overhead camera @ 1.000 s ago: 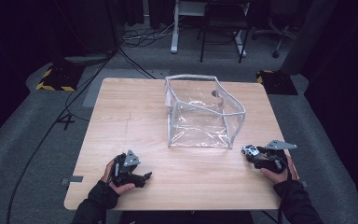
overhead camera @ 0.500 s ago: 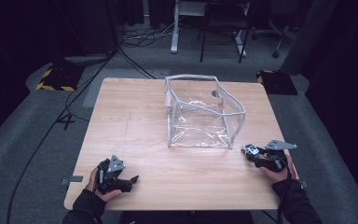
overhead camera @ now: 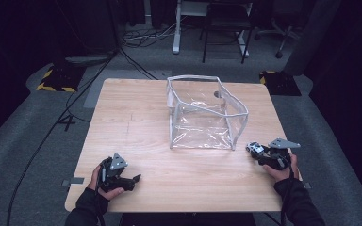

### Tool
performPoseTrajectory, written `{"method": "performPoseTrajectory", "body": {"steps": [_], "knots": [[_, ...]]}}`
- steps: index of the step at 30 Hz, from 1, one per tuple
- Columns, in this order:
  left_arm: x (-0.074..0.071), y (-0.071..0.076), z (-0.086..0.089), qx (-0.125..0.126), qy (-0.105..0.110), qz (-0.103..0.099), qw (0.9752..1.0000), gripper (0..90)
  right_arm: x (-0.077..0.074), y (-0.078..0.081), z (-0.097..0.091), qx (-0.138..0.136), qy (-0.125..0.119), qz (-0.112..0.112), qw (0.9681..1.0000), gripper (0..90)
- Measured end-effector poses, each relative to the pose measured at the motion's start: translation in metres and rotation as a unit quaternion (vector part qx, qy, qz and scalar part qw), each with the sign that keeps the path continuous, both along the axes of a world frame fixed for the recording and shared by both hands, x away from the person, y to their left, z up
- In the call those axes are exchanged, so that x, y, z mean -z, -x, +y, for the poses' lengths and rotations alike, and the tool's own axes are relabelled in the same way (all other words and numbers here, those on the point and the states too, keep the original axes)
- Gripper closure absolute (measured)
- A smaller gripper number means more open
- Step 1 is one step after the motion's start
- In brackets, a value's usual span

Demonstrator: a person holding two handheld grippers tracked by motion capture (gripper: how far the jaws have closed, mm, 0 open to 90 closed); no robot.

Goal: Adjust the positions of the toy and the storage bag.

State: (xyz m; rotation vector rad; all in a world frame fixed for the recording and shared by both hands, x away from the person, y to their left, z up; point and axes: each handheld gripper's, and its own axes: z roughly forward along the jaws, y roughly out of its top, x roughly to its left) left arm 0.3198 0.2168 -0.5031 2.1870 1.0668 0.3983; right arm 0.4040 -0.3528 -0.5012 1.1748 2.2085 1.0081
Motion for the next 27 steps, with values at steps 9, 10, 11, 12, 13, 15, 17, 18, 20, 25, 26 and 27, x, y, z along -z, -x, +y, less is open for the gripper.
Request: {"method": "performPoseTrajectory", "body": {"steps": [9,10,11,12,13,15,17,18,20,25,26,27], "knots": [[0.000,0.000,0.000,0.000,0.000,0.000,1.0000,12.3,-0.001,-0.023,-0.007,0.034,-0.020,0.017,0.9990,48.4],[0.000,0.000,0.000,-0.001,-0.002,-0.001,1.0000,12.3,-0.001,-0.026,-0.008,0.036,-0.022,0.016,0.9990,48.5],[0.000,0.000,0.000,0.000,0.000,0.000,1.0000,12.3,-0.001,-0.029,-0.008,0.040,-0.023,0.016,0.9988,48.5],[0.000,0.000,0.000,-0.001,0.000,0.000,1.0000,12.3,0.000,-0.031,-0.009,0.044,-0.021,0.016,0.9987,48.5],[0.000,0.000,0.000,0.000,0.000,0.000,1.0000,12.3,-0.001,-0.034,-0.009,0.045,-0.024,0.017,0.9985,48.4],[0.000,0.000,0.000,0.000,0.001,0.001,1.0000,12.3,-0.001,-0.038,-0.011,0.049,-0.024,0.017,0.9984,48.5],[0.000,0.000,0.000,0.000,0.000,0.000,1.0000,12.3,-0.001,-0.041,-0.012,0.052,-0.027,0.020,0.9981,48.5],[0.000,0.000,0.000,0.000,0.000,0.000,1.0000,12.3,-0.001,-0.042,-0.012,0.052,-0.025,0.018,0.9981,48.5],[0.000,0.000,0.000,0.000,-0.001,0.000,1.0000,12.3,-0.001,-0.045,-0.012,0.054,-0.023,0.019,0.9981,48.5],[0.000,0.000,0.000,-0.001,0.001,0.000,1.0000,12.4,-0.001,-0.050,-0.013,0.061,-0.022,0.018,0.9977,48.4],[0.000,0.000,0.000,-0.002,0.001,0.000,1.0000,12.4,-0.001,-0.050,-0.013,0.065,-0.025,0.018,0.9974,48.4],[0.000,0.000,0.000,-0.002,0.001,0.000,1.0000,12.4,-0.002,-0.051,-0.014,0.063,-0.024,0.018,0.9976,48.5]]}}
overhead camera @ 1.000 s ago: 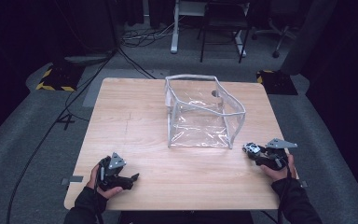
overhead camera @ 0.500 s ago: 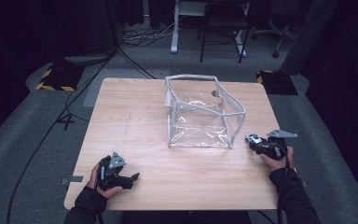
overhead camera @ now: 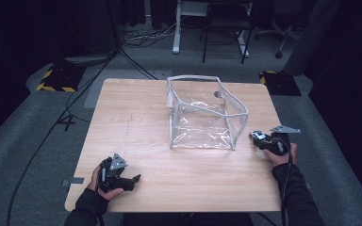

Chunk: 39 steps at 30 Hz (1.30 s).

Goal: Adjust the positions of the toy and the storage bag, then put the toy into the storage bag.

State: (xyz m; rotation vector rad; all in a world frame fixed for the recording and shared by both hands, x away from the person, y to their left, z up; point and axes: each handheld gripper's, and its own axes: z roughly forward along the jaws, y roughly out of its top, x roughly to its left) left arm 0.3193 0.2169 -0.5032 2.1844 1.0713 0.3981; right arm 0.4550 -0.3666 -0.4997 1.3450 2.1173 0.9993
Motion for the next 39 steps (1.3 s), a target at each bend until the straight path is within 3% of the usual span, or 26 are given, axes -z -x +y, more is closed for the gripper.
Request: {"method": "performPoseTrajectory", "body": {"steps": [17,29,33,39], "knots": [[0.000,0.000,0.000,-0.001,-0.001,-0.001,1.0000,12.2,-0.010,-0.003,-0.003,0.002,-0.009,-0.009,0.9999,48.5],[0.000,0.001,0.000,-0.005,0.003,0.001,1.0000,12.3,-0.036,-0.006,-0.001,-0.015,0.007,-0.020,0.9997,48.5],[0.000,0.000,0.000,-0.005,0.002,0.002,1.0000,12.2,-0.039,-0.005,0.003,-0.023,0.022,-0.016,0.9994,48.5],[0.000,0.000,0.000,-0.005,0.003,0.001,1.0000,12.0,-0.045,-0.006,0.001,-0.023,0.018,-0.019,0.9994,48.5]]}}
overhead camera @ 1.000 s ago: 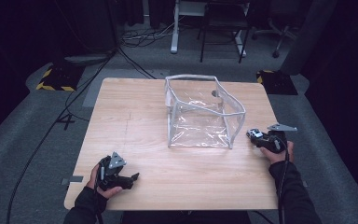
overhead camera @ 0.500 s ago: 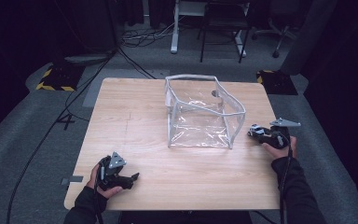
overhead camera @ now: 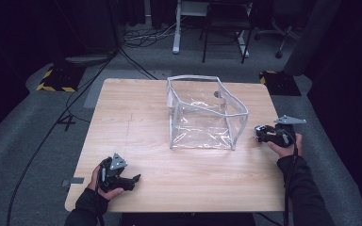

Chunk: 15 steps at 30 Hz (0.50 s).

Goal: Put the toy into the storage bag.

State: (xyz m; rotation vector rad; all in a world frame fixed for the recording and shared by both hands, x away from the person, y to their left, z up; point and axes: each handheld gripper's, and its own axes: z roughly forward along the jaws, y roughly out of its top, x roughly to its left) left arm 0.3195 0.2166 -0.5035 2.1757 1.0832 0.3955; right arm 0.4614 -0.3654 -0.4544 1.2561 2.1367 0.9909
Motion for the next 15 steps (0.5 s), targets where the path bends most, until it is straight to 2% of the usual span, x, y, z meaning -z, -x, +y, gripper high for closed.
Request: {"method": "performPoseTrajectory", "body": {"steps": [15], "knots": [[0.000,0.000,0.000,0.000,0.000,0.000,1.0000,12.1,-0.023,0.001,0.003,-0.006,-0.003,-0.016,0.9998,48.5]]}}
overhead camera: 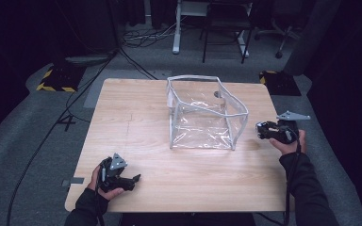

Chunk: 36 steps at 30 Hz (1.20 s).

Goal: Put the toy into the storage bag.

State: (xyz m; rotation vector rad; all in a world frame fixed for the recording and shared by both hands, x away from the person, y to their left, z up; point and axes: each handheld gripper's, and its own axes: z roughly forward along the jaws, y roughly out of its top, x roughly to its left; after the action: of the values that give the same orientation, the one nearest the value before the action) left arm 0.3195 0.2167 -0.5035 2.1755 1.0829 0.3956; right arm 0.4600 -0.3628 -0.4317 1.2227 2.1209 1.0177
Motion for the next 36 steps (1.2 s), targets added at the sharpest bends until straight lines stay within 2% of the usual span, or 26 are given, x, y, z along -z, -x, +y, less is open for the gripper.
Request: {"method": "performPoseTrajectory", "body": {"steps": [5,23,36], "knots": [[0.000,0.000,0.000,0.000,0.000,0.000,1.0000,12.1,-0.008,0.000,0.000,0.001,-0.001,-0.003,1.0000,48.5],[0.000,0.000,0.000,0.000,-0.001,-0.001,1.0000,12.1,-0.046,-0.001,0.004,-0.007,-0.006,-0.034,0.9994,48.4],[0.000,0.000,0.000,0.000,0.000,0.000,1.0000,12.1,-0.073,-0.001,0.014,-0.018,-0.005,-0.056,0.9982,48.4]]}}
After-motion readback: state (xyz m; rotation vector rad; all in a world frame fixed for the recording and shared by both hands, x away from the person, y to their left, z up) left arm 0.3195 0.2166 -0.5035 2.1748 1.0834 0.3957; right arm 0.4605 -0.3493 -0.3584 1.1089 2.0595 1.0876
